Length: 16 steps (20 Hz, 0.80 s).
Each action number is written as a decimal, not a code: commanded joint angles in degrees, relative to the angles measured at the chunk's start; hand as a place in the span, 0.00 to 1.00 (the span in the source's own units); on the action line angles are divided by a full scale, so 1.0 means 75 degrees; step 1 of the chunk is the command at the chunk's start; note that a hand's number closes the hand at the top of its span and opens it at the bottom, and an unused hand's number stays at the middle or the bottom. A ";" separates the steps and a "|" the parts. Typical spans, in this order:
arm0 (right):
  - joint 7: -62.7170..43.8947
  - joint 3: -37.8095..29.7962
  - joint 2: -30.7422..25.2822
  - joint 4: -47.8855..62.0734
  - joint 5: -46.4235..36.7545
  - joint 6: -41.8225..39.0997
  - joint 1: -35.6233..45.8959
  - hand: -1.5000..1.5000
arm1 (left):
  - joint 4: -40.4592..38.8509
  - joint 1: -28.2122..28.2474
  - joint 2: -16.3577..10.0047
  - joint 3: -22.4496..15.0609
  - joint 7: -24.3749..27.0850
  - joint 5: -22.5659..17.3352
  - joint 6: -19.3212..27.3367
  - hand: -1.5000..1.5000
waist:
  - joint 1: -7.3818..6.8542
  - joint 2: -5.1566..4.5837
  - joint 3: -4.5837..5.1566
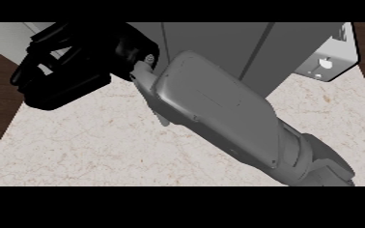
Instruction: Pick up the wine, place it into the cabinet and close the cabinet
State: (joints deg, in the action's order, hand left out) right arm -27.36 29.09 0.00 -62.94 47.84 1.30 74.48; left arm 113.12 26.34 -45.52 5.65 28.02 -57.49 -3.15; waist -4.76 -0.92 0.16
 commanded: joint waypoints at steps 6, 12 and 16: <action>0.1893 -0.0934 -0.0343 0.2605 -0.0834 -0.0452 0.0437 1.00 | -0.0118 0.0166 -0.0052 0.0546 -0.0318 -0.0255 -0.0139 0.00 | 0.0191 0.0004 -0.0012; 0.2358 -0.0947 -0.0925 0.2891 -0.0853 -0.0757 0.0007 1.00 | 0.0079 0.0039 -0.0142 0.0540 -0.0456 -0.0370 -0.0327 0.00 | 0.0279 -0.0057 -0.0014; 0.2561 -0.1033 -0.1130 0.2959 -0.0810 -0.0986 -0.0155 1.00 | 0.0319 0.0005 0.0025 0.0257 -0.0480 -0.0354 -0.0281 0.00 | 0.0391 -0.0071 -0.0014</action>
State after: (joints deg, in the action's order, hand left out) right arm -10.24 25.92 0.00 -48.44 43.28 -8.54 75.46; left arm 114.23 26.59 -46.02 8.76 24.69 -60.23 -5.47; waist -4.21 1.33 1.62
